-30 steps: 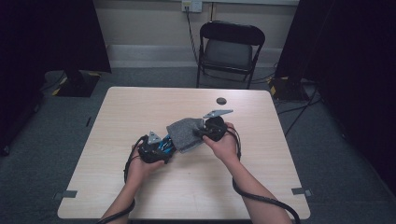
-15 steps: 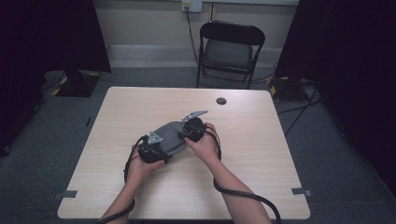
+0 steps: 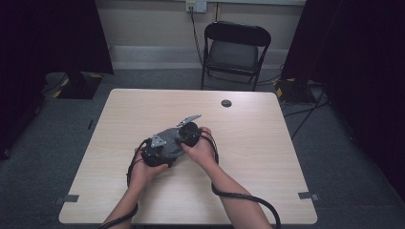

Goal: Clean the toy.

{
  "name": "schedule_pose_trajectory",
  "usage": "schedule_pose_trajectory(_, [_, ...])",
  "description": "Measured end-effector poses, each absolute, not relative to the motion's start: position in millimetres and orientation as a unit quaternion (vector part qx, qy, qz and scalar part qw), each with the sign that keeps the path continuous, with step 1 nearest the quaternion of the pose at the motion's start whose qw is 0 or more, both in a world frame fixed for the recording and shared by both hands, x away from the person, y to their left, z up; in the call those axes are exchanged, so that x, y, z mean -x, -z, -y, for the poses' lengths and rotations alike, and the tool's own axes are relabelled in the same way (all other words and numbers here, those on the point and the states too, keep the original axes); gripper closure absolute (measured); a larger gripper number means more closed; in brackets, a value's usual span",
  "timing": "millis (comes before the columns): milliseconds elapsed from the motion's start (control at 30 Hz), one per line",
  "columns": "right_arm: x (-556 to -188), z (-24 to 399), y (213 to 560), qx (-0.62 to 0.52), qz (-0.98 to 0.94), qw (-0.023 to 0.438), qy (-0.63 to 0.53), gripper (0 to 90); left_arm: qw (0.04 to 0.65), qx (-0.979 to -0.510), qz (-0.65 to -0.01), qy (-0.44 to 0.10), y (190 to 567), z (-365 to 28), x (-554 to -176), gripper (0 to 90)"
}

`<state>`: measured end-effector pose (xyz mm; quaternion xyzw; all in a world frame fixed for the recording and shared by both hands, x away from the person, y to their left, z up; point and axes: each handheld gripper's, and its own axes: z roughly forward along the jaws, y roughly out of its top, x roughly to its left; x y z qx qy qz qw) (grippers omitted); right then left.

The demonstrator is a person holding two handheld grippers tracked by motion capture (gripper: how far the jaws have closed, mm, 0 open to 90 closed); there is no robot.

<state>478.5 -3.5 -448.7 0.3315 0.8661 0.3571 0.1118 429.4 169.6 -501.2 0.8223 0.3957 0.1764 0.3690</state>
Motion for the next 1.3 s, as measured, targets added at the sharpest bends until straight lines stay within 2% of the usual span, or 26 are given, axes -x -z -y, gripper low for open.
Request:
schedule_pose_trajectory(900, [-511.7,41.2,456.2,-0.378,-0.856,0.117,-0.333,78.1,0.368,-0.822,-0.396,-0.178,501.1,-169.8,-429.0,23.9])
schedule_pose_trajectory(1300, [-521.2,57.8,462.0,-0.395,-0.854,0.139,-0.308,78.1,0.369,-0.823,-0.395,-0.176,501.2,-169.8,-429.4,23.9])
